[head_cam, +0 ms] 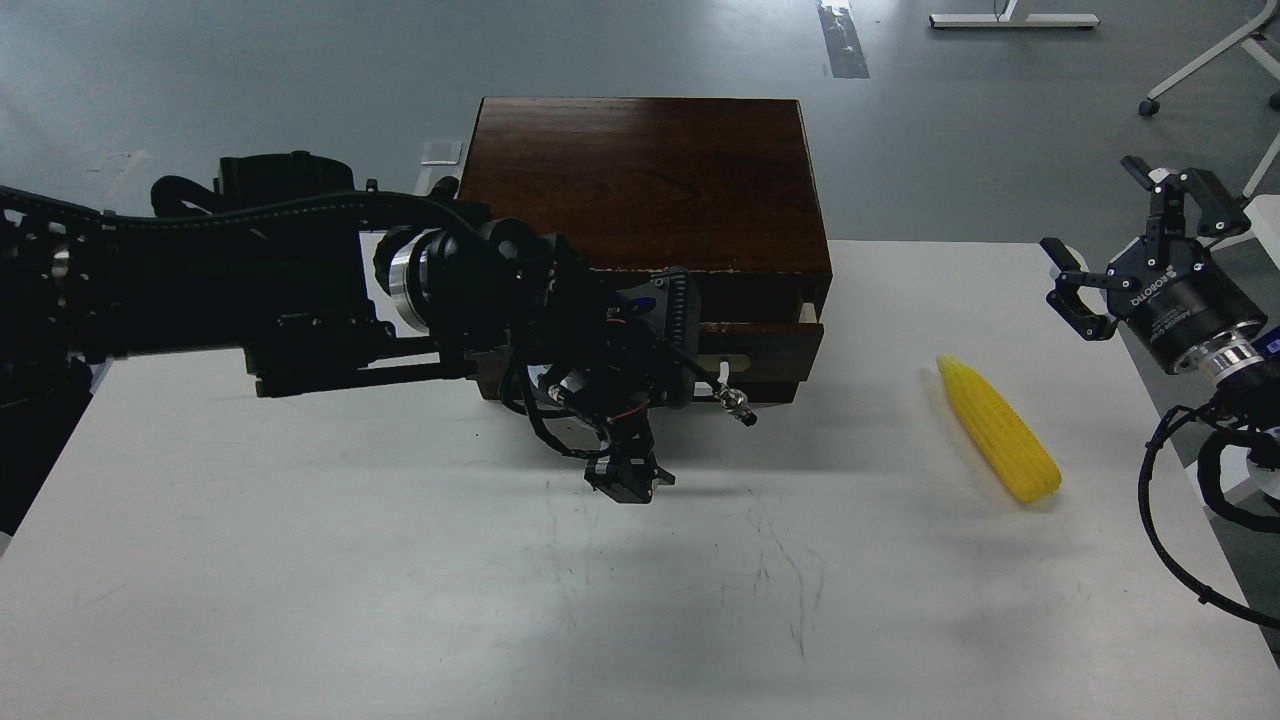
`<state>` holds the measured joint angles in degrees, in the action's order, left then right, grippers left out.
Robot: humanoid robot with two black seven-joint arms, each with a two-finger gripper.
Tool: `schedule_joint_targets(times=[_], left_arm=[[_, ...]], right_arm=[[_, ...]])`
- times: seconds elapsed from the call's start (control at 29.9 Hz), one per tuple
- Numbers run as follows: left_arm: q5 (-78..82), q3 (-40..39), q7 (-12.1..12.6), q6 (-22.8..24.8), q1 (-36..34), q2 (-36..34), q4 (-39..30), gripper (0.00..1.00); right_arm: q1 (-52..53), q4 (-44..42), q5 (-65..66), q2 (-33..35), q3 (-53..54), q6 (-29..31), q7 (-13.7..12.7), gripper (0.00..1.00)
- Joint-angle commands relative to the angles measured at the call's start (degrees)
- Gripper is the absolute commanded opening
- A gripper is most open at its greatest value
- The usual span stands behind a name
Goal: Put corn in drawer with both arms
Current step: 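Pull the drawer outward toward the robot with the left gripper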
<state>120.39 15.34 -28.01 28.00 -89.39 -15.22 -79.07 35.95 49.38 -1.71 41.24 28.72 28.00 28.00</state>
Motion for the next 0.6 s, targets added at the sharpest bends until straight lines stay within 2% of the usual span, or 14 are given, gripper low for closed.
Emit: schedule_joint_targets(times=[0.0,0.13,0.57], left_arm=[[-0.1,0.0,0.0,0.0,-0.8,-0.2,-3.3,0.98],[-0.1,-0.2,0.0,0.0,-0.9,-0.5,-6.0,0.98],[-2.2,-1.4,0.0,0.0,-2.0,-4.4,-8.9,0.98]], right_arm=[[0.0,-0.1,0.0,0.0,0.0,0.0,0.0,1.0],[-0.3,0.0,0.0,0.0,0.1,0.0,0.0,1.0],[-0.4,0.0,0.0,0.1,0.1,0.0,0.0,1.0]])
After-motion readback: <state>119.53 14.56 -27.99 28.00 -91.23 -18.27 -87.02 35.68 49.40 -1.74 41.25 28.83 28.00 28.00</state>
